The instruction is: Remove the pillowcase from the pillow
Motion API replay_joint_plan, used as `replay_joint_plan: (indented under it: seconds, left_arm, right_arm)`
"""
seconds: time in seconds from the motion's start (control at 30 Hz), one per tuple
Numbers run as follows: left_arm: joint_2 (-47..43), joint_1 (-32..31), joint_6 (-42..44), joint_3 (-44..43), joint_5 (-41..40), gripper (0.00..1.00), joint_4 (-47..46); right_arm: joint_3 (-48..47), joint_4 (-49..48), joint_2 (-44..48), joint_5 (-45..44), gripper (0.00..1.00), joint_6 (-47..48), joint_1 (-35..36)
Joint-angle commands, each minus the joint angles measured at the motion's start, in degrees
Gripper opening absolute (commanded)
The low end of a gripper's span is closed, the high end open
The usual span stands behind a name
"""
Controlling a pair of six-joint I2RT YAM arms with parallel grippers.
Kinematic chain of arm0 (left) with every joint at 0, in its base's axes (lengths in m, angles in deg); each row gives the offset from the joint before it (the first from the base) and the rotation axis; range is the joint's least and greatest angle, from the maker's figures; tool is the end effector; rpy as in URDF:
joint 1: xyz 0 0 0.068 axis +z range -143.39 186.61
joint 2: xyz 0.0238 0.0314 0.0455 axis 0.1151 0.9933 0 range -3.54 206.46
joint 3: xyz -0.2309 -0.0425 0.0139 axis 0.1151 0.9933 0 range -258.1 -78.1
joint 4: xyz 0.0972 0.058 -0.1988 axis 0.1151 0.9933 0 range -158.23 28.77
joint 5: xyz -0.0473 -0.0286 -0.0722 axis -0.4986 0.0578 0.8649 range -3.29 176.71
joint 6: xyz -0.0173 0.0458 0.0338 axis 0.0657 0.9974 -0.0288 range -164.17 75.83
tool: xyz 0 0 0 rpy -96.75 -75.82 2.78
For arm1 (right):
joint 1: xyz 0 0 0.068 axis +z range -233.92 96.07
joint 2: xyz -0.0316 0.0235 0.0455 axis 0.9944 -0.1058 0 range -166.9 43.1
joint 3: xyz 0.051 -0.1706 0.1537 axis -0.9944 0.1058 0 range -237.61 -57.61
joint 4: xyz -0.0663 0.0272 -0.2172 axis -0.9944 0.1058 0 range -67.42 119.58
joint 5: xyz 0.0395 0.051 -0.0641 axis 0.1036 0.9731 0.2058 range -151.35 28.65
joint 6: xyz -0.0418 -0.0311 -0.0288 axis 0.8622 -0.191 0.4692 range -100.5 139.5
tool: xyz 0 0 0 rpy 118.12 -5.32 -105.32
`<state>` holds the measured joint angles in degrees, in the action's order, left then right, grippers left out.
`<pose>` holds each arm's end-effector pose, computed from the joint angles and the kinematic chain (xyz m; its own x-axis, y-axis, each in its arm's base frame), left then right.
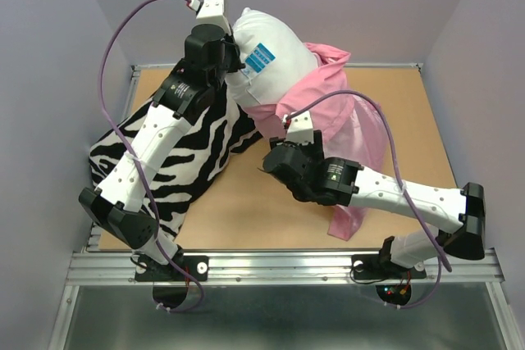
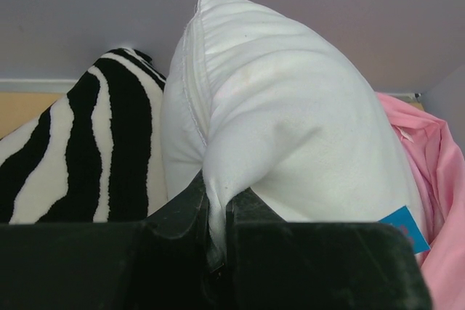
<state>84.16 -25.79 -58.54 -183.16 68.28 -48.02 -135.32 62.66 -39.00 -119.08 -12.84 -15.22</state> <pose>0.2679 -0.1536 0.4524 -0.1006 -0.2149 -0.9714 0.2237 0.9465 -0.2326 0.1332 0.2403 0.3120 -0.3639 -0.1469 -0.9198 -0.0989 0.9880 -0.1187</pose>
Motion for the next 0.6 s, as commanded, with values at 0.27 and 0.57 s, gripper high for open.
replay_joint_plan:
  seconds: [0.27,0.57]
  left_arm:
    - [-0.07,0.06,0.66,-6.65,1.47,0.0,-4.83]
    - [0.54,0.32,1.01,-9.2,1.56,0.0,-4.12]
  right_arm:
    - [3.62,2.02,-2.09,-10.64,0.73,-2.73,0.02]
    - [6.08,2.02,-2.63,-11.17,0.24,-4.31,-0.59]
